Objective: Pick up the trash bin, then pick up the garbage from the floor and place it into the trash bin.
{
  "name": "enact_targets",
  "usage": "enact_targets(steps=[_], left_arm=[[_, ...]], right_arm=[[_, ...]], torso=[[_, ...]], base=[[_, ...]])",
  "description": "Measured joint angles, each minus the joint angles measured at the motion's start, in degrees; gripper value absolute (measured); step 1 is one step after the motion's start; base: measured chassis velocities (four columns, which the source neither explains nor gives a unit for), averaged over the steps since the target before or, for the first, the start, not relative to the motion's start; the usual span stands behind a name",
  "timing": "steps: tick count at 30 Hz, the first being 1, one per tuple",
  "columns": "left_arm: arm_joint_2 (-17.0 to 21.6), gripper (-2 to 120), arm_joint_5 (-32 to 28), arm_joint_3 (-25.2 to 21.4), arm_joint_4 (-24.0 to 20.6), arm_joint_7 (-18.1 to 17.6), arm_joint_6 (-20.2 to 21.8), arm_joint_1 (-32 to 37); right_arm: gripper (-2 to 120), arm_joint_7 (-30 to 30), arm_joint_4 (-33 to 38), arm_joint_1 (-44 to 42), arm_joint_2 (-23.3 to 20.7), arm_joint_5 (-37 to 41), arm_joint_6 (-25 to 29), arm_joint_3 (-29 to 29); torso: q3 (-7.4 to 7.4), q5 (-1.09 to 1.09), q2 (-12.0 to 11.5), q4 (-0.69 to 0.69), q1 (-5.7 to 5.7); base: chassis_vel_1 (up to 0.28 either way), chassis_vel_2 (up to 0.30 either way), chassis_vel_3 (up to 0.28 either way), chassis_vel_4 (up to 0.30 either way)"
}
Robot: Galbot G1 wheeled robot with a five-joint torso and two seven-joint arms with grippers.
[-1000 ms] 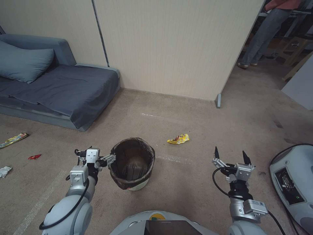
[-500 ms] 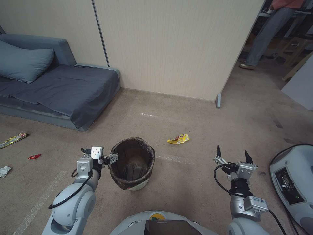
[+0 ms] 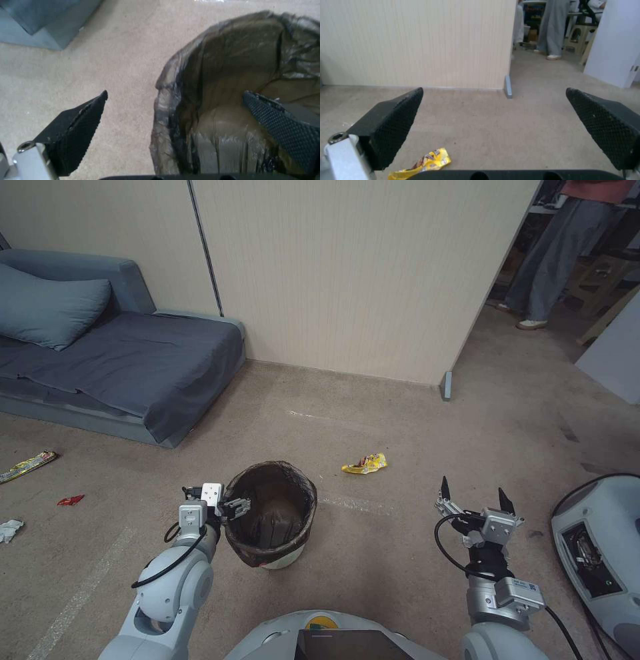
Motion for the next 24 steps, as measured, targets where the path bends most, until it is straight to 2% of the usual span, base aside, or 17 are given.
enact_targets(steps=[11,24], left_arm=[[-0.58,100,0.16,0.17,5.95,-0.11,-0.09,-1.71],[-0.64,99,0.48,0.02,6.58,-0.31,-0.15,-1.79]], right_arm=[[100,0.56,-0.53,0.19,0.0,-0.1,-0.25,-0.09],[100,0.73,-1.56,0.69,0.0,-0.06,-0.23,-0.19]], torso=[[0.0,0.0,0.0,0.0,0.0],[0.0,0.0,0.0,0.0,0.0]], base=[[0.0,0.0,0.0,0.0],[0.0,0.0,0.0,0.0]])
